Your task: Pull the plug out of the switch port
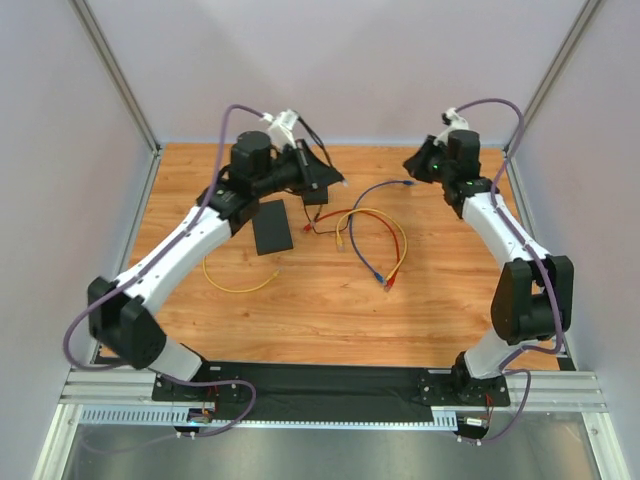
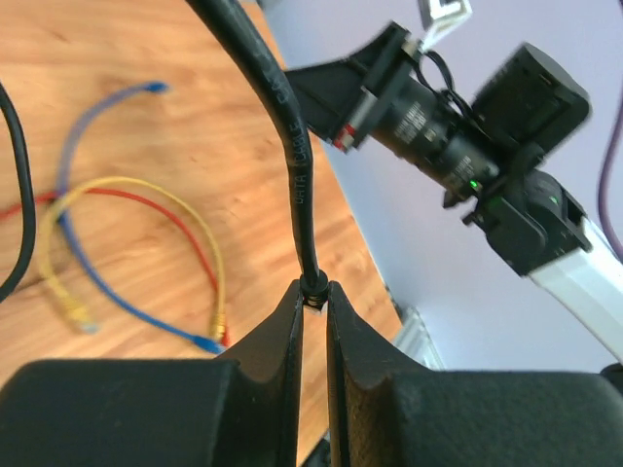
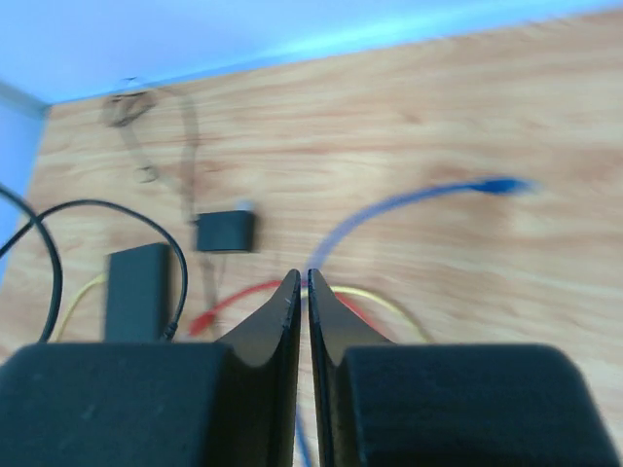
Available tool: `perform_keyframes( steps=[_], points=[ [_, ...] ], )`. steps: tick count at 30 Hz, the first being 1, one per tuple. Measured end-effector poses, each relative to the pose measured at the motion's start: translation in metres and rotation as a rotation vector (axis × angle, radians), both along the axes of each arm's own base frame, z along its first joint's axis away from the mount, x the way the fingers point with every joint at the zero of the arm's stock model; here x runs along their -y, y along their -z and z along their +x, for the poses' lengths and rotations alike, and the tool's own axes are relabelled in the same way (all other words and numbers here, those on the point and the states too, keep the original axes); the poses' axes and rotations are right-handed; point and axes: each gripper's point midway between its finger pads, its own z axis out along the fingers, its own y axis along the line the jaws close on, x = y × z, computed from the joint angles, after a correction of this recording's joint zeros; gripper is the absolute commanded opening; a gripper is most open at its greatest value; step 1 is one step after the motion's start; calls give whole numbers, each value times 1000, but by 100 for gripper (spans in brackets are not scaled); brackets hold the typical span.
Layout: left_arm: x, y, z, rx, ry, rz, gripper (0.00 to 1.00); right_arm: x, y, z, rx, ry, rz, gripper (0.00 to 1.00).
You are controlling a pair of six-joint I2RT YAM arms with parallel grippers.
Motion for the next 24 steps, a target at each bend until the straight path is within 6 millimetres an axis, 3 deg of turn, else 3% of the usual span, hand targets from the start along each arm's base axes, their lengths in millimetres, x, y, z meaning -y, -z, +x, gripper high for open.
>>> perform_keyframes(
  steps=[5, 8, 11, 15, 21, 24],
  points=[
    [81, 50, 12, -121, 131, 3, 0, 91, 72, -8, -167, 188, 26, 7],
    [128, 82, 16, -191, 199, 17, 4, 107, 85, -13, -207, 221, 35, 7],
    [157, 112, 13, -259, 237, 17, 13, 105, 85, -9, -197, 209, 51, 7],
    [161, 145, 9, -329, 231, 56, 26, 98, 94, -8, -220, 185, 72, 8],
    [143, 164, 19, -333, 185, 142, 44, 91, 109, -7, -260, 169, 79, 8],
    [124, 177, 20, -326, 147, 210, 48, 83, 109, -4, -264, 151, 73, 8]
  ],
)
